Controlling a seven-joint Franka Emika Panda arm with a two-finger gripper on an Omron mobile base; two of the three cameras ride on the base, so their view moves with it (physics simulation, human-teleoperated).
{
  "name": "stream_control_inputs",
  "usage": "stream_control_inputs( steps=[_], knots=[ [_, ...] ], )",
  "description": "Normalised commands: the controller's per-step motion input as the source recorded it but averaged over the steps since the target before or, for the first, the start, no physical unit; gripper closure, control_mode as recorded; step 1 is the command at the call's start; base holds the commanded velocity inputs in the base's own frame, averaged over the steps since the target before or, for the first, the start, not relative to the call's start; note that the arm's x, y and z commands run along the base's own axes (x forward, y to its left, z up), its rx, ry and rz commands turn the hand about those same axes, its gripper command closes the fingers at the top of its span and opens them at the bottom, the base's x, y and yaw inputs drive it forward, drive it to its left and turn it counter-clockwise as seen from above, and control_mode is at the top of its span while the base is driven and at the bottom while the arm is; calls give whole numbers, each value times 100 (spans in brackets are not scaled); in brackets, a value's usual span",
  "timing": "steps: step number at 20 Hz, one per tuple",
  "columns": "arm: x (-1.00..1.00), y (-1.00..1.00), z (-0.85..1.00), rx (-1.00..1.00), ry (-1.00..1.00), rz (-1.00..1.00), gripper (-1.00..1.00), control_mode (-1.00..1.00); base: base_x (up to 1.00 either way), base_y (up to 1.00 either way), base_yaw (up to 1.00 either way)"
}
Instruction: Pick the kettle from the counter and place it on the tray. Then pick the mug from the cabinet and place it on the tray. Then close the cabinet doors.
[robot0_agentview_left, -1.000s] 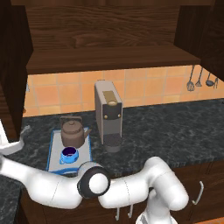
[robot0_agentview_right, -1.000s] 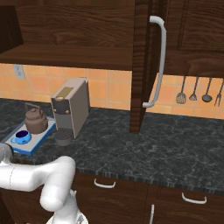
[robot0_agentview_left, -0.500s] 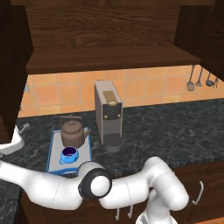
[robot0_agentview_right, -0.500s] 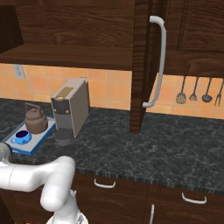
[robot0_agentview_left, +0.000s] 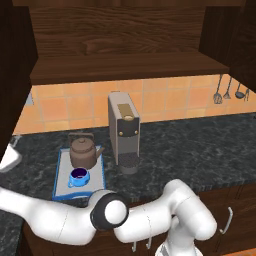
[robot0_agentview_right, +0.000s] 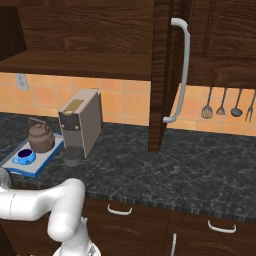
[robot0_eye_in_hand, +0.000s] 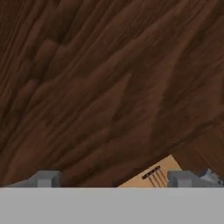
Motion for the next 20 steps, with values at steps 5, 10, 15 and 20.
stream_control_inputs(
  steps=[5,10,15,20],
  knots=[
    [-14,-22,65,4,-26,3,-100,-100,0,0,0],
    [-5,-79,35,13,-4,0,-100,-100,0,0,0],
    [15,-93,26,18,0,0,-100,-100,0,0,0],
    [42,-82,19,24,-7,7,-100,-100,0,0,0]
  ],
)
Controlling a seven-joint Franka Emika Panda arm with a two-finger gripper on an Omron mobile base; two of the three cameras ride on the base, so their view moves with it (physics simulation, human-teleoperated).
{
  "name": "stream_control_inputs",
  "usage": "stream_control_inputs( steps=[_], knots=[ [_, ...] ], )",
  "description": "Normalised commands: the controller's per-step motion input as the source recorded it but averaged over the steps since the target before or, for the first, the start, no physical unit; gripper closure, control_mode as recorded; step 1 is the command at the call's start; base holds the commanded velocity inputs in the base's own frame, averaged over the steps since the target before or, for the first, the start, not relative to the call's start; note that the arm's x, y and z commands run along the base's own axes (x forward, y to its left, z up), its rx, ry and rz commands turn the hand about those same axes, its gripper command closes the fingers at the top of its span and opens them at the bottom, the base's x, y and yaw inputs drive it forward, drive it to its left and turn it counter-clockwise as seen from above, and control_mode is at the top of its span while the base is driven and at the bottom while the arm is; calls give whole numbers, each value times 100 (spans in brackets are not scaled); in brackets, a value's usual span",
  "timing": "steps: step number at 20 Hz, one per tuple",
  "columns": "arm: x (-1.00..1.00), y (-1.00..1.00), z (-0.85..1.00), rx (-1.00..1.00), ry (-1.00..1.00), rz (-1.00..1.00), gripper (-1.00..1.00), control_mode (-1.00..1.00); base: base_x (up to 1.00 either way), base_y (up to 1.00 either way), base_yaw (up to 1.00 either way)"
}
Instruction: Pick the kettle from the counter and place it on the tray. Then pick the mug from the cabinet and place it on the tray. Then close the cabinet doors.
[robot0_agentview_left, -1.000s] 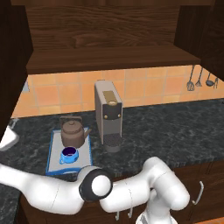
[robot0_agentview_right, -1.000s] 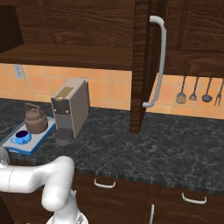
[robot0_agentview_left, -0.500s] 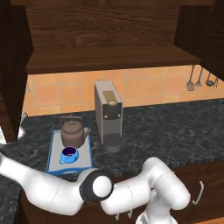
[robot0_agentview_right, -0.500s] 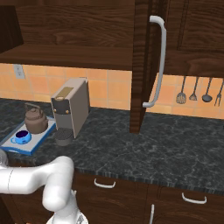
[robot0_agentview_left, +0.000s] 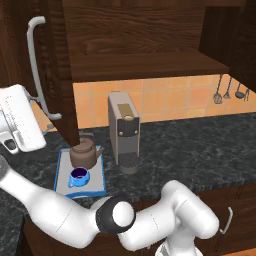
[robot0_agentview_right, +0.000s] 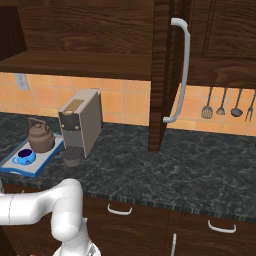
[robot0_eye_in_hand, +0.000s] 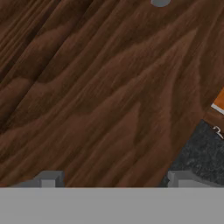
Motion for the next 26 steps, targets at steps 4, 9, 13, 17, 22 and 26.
stream_control_inputs(
  steps=[4,9,13,17,22,26],
  knots=[
    [65,-72,16,27,-10,16,-100,-100,0,0,0],
    [77,-65,7,28,-12,21,-100,-100,0,0,0],
    [77,-67,0,27,-15,20,-100,-100,0,0,0],
    [89,-55,0,26,-15,21,-100,-100,0,0,0],
    [98,-49,0,27,-16,22,-100,-100,0,0,0],
    [100,-33,-11,24,-11,24,-100,-100,0,0,0]
  ],
)
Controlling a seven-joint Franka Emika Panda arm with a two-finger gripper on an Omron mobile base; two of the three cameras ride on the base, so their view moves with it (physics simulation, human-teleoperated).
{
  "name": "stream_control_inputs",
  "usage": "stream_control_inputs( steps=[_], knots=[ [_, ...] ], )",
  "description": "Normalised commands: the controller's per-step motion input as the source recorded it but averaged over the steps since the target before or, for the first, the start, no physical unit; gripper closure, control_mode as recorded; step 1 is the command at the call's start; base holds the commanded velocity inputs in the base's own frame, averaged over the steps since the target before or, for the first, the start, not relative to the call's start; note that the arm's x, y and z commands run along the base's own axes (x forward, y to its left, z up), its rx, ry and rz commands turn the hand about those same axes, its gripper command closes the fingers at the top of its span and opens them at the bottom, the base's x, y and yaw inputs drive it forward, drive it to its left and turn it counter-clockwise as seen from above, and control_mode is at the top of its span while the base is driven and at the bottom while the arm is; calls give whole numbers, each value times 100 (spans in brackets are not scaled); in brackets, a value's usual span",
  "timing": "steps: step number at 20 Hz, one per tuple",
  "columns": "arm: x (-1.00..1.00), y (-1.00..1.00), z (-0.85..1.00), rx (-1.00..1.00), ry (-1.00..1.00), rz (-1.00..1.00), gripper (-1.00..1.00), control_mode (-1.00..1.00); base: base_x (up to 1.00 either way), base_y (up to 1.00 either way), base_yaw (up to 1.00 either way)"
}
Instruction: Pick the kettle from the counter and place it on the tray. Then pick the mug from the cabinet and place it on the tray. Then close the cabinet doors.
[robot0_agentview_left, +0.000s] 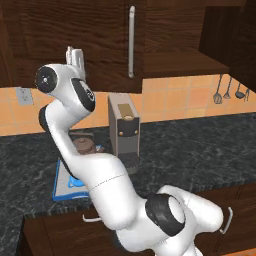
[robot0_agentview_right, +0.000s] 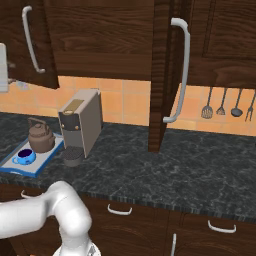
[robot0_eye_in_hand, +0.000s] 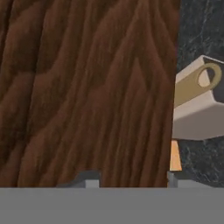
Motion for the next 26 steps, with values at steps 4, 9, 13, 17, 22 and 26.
stream_control_inputs(
  steps=[4,9,13,17,22,26],
  knots=[
    [100,-9,-33,16,-11,19,-100,-100,0,0,0],
    [98,3,-36,13,-11,15,-100,-100,0,0,0],
    [91,21,-36,7,-3,9,-100,-100,0,0,0],
    [4,14,-54,-4,5,0,-100,-100,0,0,0],
    [-69,-1,-15,3,0,-1,-100,-100,0,0,0],
    [-80,-21,17,16,0,0,-100,-100,0,0,0]
  ],
)
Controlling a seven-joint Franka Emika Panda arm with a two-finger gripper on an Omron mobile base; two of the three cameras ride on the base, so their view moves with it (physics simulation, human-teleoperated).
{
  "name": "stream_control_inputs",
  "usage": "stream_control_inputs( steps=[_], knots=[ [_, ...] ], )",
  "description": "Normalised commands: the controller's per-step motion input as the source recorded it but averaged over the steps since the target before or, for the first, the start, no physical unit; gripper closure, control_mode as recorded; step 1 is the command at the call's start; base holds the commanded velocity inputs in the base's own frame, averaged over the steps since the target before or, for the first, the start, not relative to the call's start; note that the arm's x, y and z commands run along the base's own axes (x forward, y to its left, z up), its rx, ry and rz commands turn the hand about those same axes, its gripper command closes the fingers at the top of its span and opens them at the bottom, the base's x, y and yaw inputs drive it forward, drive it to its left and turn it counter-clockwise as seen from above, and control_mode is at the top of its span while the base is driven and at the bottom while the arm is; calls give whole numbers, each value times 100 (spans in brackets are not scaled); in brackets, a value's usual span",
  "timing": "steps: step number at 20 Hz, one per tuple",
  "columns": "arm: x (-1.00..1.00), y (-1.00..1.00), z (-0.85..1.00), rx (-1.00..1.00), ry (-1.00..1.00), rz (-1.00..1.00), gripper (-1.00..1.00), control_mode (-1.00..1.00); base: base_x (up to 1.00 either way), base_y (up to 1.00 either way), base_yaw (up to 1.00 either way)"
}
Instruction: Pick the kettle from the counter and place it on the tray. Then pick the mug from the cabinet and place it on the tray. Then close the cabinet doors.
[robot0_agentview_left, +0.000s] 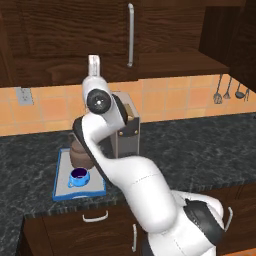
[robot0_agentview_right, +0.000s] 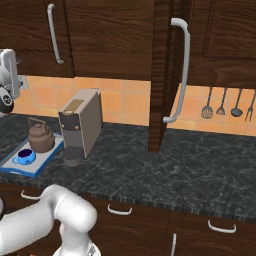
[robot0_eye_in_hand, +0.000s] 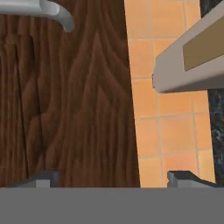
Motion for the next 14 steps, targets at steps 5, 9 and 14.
stream_control_inputs(
  steps=[5,9,14],
  knots=[
    [-65,-4,-4,8,-2,-1,-100,-100,0,0,0],
    [-98,-15,-1,15,-20,0,-100,-100,0,0,0],
    [-58,-88,0,25,-9,1,-100,-100,0,0,0]
  ],
)
